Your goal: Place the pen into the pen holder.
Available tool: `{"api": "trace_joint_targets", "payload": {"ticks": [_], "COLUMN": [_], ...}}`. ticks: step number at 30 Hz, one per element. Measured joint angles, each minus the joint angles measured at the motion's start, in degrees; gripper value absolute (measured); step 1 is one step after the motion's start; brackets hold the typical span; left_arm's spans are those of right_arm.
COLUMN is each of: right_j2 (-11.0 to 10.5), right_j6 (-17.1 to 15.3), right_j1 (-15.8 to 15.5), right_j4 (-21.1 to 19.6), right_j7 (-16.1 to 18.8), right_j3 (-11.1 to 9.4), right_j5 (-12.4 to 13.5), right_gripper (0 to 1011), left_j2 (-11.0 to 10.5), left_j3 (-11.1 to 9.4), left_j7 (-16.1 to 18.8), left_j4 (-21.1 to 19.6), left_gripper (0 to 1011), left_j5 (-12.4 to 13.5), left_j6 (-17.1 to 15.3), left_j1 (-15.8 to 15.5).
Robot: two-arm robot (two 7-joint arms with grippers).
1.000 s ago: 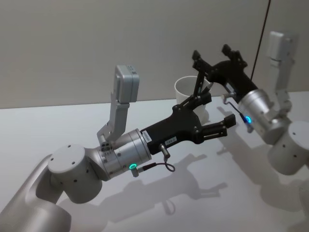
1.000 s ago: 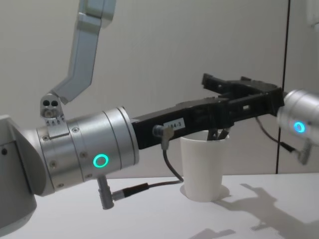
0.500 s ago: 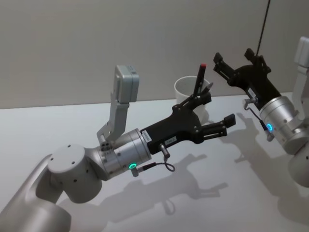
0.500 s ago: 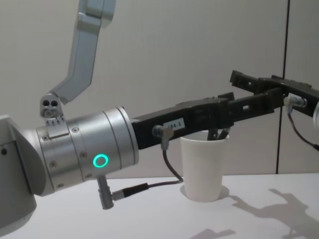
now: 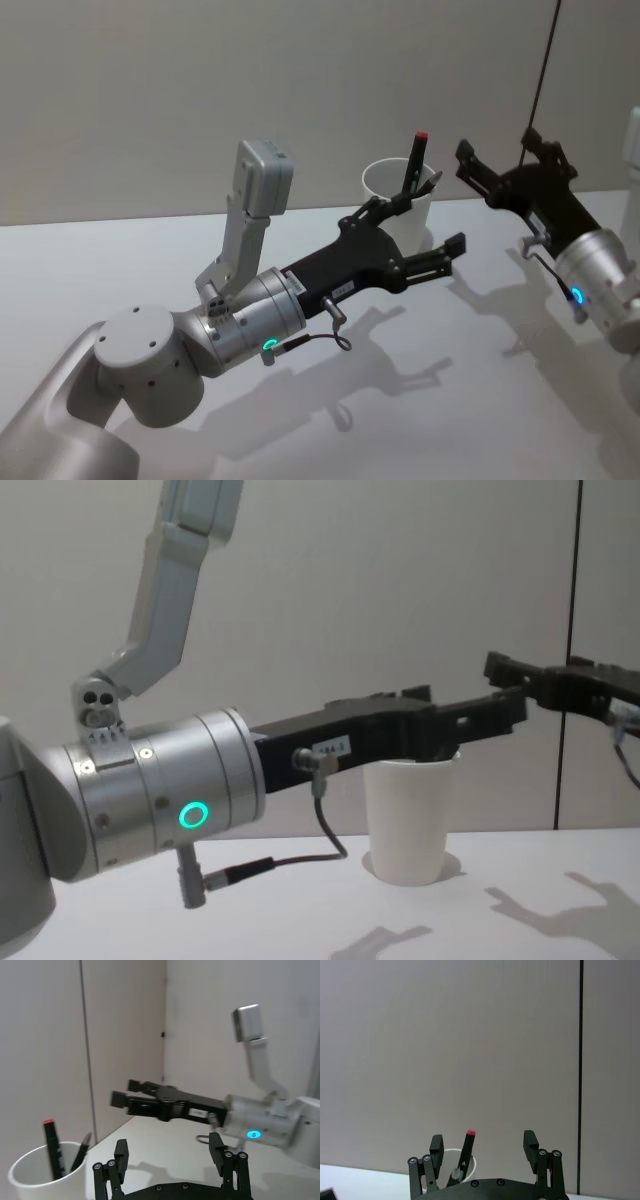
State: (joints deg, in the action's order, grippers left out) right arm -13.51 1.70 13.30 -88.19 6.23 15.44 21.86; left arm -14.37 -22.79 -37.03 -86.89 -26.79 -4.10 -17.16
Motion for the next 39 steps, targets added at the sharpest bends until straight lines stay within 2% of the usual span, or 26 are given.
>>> {"api": "trace_joint_targets", "payload": {"ticks": [24,31,38,39], "right_j2": [-5.25,-5.81,-5.84,-5.83], "right_j6": [-3.33,-3.68,-3.69,-3.69], "right_j1": [-12.72,-14.04,-14.14,-14.14], "right_j4": [-11.78,-12.95,-13.03,-13.04], "right_j7": [-2.17,-2.42,-2.44,-2.44], "right_j3": [-2.28,-2.52,-2.54,-2.54], "right_j5": [-4.84,-5.35,-5.4,-5.4], "right_gripper": [1001,1001,1001,1002], "left_j2": [-3.68,-4.74,-5.91,-5.91], "left_j3": [-1.62,-2.08,-2.59,-2.59], "left_j7": [17.79,22.92,28.6,28.6], "left_j4": [-3.11,-4.01,-4.99,-4.99], "left_gripper": [1001,1001,1001,1001], "left_j5": [7.49,9.65,12.03,12.03], "left_j6": [1.63,2.06,2.6,2.6], "left_j1": [1.76,2.26,2.83,2.83]}}
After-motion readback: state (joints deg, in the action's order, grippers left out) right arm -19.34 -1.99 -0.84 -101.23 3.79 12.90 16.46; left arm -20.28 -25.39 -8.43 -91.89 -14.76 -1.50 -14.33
